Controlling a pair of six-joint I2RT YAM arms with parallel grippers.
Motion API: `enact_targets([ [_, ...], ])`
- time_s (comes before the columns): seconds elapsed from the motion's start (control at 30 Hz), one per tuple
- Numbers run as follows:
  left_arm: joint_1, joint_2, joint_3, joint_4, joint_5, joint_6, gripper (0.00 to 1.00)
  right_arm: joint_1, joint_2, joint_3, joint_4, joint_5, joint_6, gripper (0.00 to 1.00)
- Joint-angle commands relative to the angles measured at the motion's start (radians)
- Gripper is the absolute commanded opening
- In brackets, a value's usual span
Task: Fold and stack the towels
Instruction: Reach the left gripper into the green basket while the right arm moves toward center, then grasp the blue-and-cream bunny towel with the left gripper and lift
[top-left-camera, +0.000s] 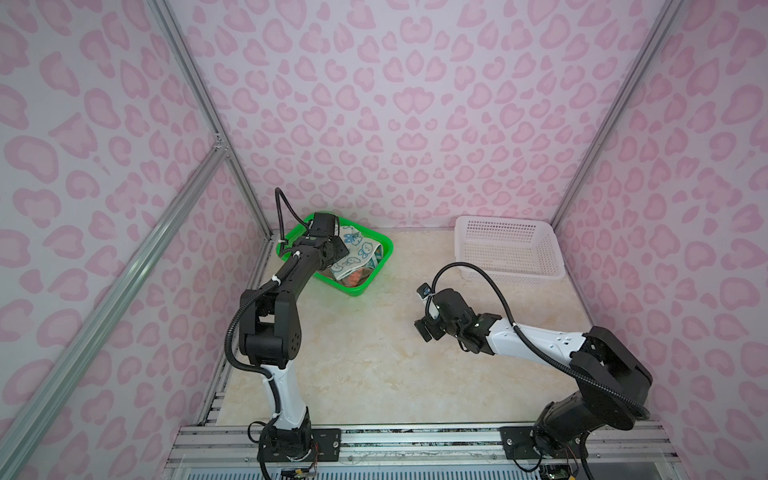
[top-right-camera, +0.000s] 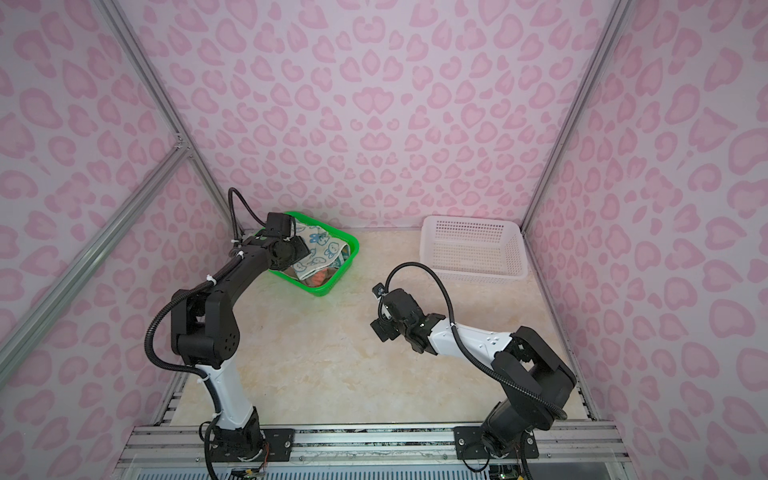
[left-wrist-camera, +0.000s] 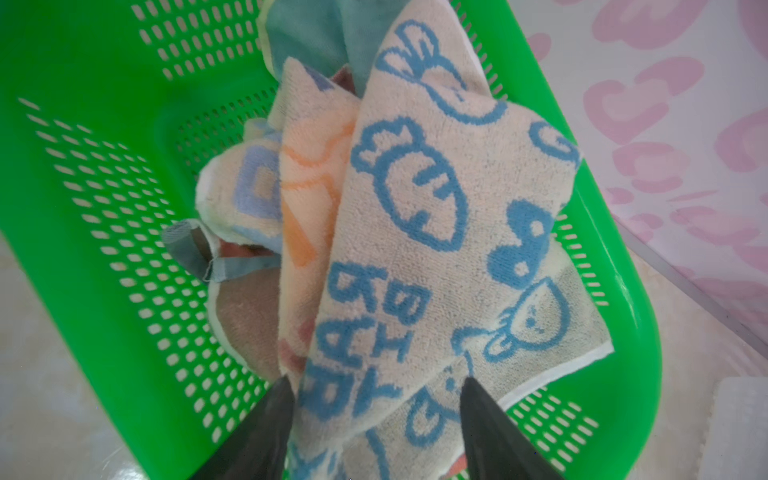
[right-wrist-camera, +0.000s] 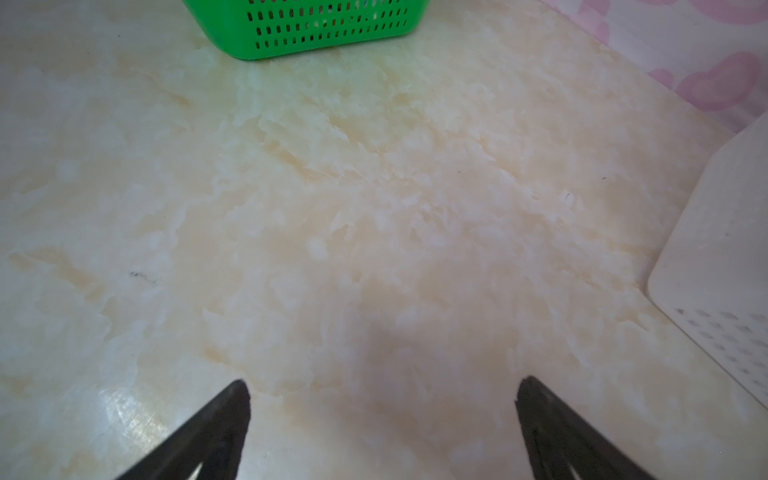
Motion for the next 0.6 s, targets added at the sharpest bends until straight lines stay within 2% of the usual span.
enact_targets([
  [0.0,-0.008,0.026,0.025,-0.018,-0.002,0.015,0.51,0.005,0.013,0.012,-0.033,0.01,-0.001,1.0],
  [0.23,-0.018,0.046,0.053,-0.032,-0.014,0.033,0.19,0.012,0.02,0.011,-0.033,0.018,-0.004,1.0],
  [0.3,-0.017,0.049,0.064,-0.04,-0.019,0.039,0.03,0.013,0.021,0.014,-0.033,0.019,-0.005,1.0],
  [0.43,-0.023,0.036,0.078,-0.026,0.0,0.068,0.03,0.013,0.021,0.014,-0.028,0.019,-0.005,1.0],
  [0.57,-0.048,-0.044,0.042,0.082,0.074,0.137,0.03,0.015,0.02,0.016,-0.024,0.024,0.0,1.0],
])
